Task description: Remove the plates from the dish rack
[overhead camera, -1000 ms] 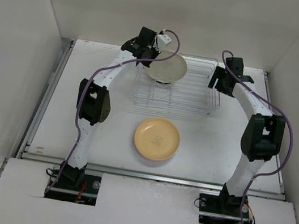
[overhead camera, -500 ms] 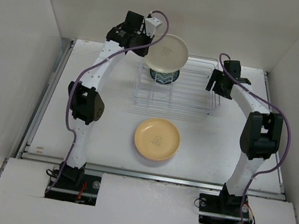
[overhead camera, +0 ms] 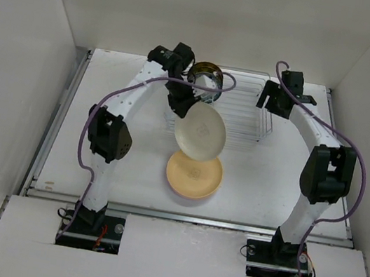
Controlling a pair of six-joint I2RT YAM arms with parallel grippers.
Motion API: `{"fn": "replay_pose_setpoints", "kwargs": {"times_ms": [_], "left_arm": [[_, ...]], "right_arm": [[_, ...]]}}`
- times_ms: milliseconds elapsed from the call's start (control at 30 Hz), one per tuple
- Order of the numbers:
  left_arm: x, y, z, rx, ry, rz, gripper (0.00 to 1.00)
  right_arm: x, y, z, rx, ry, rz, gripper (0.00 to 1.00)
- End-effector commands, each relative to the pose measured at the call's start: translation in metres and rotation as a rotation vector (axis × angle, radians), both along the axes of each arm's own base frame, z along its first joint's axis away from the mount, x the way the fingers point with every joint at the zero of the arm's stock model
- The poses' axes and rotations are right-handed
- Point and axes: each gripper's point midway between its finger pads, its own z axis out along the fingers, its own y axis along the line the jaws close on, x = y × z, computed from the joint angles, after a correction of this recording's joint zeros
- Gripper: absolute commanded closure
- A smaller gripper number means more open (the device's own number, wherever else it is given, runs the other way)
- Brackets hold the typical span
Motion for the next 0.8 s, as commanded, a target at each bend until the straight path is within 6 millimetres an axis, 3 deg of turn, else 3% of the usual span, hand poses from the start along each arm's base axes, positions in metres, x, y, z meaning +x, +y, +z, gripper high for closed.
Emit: {"fn": "replay_pose_setpoints", "kwargs": {"times_ms": [0,300,433,467,500,533,600,733,767], "left_arm": [[-0.092,0.023,-0.014,0.133,0.288,-0.176,1.0],[-0.135,0.015,-0.045,0.227,0.435,-0.255,1.0],[-0.139,0.02,-0.051,0.271,0.451,-0.245,0.79],[-0.141,0.021,-0.052,0.275,0.46,-0.245,0.7],[-0.143,0.018,-0.052,0.279,0.463,-0.244,0.53],[-0.143,0.02,-0.052,0.29,0.465,-0.23,0.47],[-0.14,0.017,-0.048,0.283,0.453,-0.217,0.42],[-0.124,0.016,-0.035,0.259,0.392,-0.167,0.42],[-0.12,0.012,-0.028,0.22,0.386,-0.147,0.46]], "right_arm": [[0.001,0.004,0.022,0.023,-0.058,0.029,0.16],[-0.007,0.0,0.018,0.001,-0.046,0.034,0.16],[-0.009,0.003,0.014,0.007,-0.036,0.054,0.16],[-0.009,0.003,0.014,0.007,-0.036,0.055,0.16],[-0.009,0.003,0.014,0.007,-0.036,0.055,0.15],[-0.007,0.003,0.018,0.008,-0.045,0.055,0.13],[-0.006,0.006,0.019,0.016,-0.053,0.062,0.13],[0.002,0.013,0.04,0.041,-0.106,0.098,0.13],[0.003,0.021,0.045,0.026,-0.118,0.13,0.13]]}}
